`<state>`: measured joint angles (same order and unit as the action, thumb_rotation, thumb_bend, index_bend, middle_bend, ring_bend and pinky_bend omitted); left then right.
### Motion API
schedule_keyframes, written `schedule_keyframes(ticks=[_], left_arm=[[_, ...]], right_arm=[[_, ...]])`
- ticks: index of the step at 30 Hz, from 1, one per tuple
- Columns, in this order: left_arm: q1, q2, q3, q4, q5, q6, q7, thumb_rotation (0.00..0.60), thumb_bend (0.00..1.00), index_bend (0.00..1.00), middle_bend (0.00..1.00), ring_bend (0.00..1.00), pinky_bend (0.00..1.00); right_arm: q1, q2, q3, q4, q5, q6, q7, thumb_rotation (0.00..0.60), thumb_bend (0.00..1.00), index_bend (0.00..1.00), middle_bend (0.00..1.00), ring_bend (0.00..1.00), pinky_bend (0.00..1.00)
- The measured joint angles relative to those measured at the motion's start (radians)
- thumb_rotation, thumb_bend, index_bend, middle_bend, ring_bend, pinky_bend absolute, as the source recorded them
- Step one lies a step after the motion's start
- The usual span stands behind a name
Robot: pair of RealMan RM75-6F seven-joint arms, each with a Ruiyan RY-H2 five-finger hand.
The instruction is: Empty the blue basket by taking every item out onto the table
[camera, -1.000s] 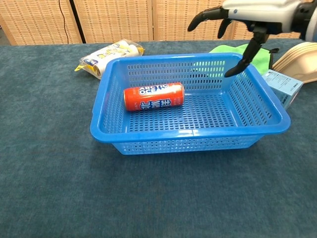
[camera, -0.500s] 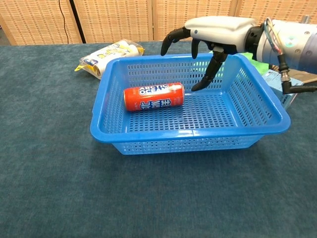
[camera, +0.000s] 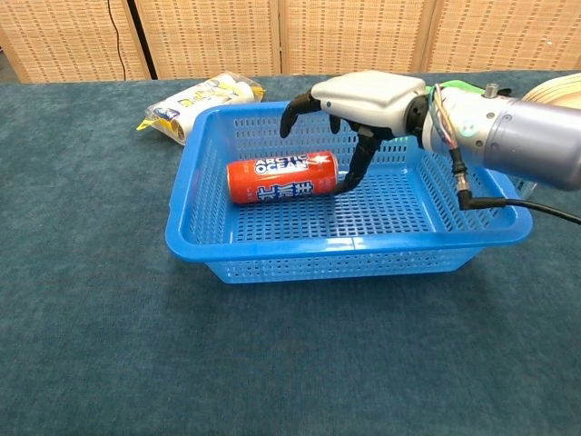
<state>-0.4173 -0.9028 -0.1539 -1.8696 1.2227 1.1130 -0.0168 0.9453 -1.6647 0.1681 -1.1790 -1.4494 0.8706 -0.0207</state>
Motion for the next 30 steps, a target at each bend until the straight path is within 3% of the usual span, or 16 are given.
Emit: schedule_keyframes(ticks=[12, 21, 30], left_arm=[[-0.001, -0.001, 0.000, 0.001, -0.002, -0.001, 0.003, 0.600, 0.18, 0.00, 0.00, 0.00, 0.00], [-0.002, -0.003, -0.003, 0.004, -0.010, -0.002, 0.007, 0.600, 0.18, 0.00, 0.00, 0.00, 0.00], [-0.005, -0.005, -0.004, 0.007, -0.016, -0.005, 0.013, 0.600, 0.18, 0.00, 0.00, 0.00, 0.00]], right_arm=[[0.012, -0.102, -0.003, 0.140, -0.001, 0.012, 0.045, 0.600, 0.03, 0.29, 0.23, 0.15, 0.36], [0.028, -0.133, 0.008, 0.186, 0.023, -0.022, 0.061, 0.600, 0.03, 0.28, 0.23, 0.17, 0.36], [0.041, -0.139, 0.010, 0.189, 0.051, -0.076, 0.062, 0.600, 0.04, 0.29, 0.26, 0.27, 0.40]])
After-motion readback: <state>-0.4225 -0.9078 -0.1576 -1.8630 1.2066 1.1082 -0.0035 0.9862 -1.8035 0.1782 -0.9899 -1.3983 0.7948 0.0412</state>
